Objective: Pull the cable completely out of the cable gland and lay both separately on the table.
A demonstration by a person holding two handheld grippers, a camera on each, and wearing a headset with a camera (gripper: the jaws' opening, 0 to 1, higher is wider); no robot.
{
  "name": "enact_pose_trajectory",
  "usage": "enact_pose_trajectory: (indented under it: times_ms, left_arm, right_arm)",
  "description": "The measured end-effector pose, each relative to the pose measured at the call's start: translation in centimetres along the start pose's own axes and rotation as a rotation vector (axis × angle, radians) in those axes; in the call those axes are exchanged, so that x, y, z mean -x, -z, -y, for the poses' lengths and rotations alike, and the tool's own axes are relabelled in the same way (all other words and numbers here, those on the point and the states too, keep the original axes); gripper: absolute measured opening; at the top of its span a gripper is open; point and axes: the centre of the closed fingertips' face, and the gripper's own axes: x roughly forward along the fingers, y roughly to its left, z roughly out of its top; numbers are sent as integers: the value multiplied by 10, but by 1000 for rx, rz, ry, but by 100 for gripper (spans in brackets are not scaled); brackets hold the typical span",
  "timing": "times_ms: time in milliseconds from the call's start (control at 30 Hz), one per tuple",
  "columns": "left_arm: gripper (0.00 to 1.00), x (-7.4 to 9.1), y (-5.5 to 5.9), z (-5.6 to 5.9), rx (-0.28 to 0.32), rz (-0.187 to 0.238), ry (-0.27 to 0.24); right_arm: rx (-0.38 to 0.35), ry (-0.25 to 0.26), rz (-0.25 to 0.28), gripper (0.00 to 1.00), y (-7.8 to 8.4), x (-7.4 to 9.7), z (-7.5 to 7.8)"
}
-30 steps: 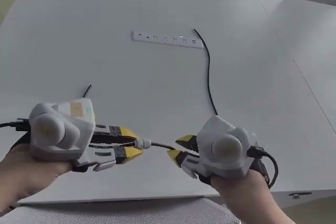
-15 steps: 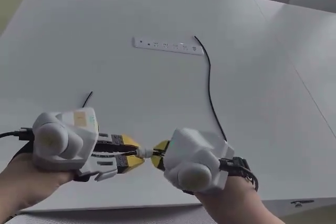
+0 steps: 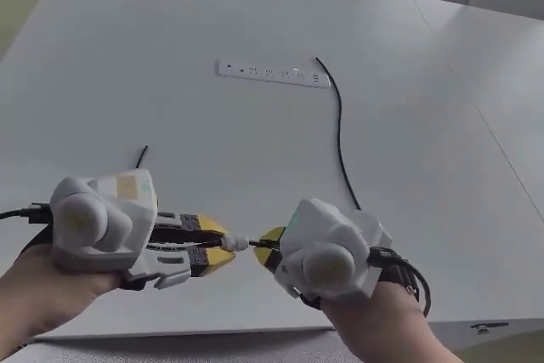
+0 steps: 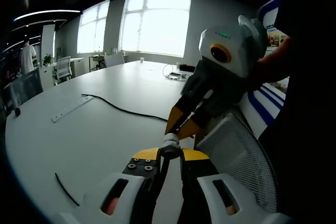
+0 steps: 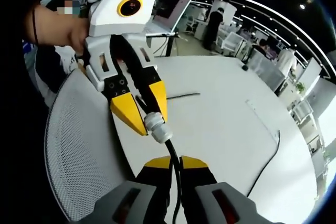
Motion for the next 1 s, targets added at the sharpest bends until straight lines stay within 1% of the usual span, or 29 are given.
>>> enact_pose_trajectory:
  times_ms: [33,133,200,267,367,400,467,500,667,767,867,1000]
  left_arm:
    - [15,0,0,0,0,0,-2]
    - [15,0,-1,1,1,4,-9]
    - [15,-1,-2,1,7,13,-9]
    - [15,-1,-2,2,7,12,-11]
    - [15,-3,-1,3,5,11,-10]
    - [15,-3,-1,3,4,11,-10]
    - [15,-4,-2,3,6,13,-11]
    - [15,-4,-3,4,6,14,-11]
    - [15,-5,-4,5,1,9,-10]
    - [15,-7,-3,6,0,9,-10]
    - [15,-8,-2,7,-2,6,-10]
    - [15,-8,-2,9,0,4,-10]
  right_arm:
    - [-17,2,2,0,2,0,2]
    - [-104,-5,2,0,11,1,5]
    - [-121,-4,2,0,15,2,8]
    - [-152,-9,-2,0,19,2,9]
    - [-220,-12,-3,0,28,1,13]
    - [-231,-12,-2,0,28,1,13]
    - [-287,-10,5,0,35,1,16]
    - [-304,-16,1,0,37,1,16]
    - [-377,-11,-3,0,50,-1,20]
    - [-440,-15,-11,0,60,-2,21]
    - [-463,-16,-14,0,65,-3,21]
    - [-478,-19,-12,0,66,-3,20]
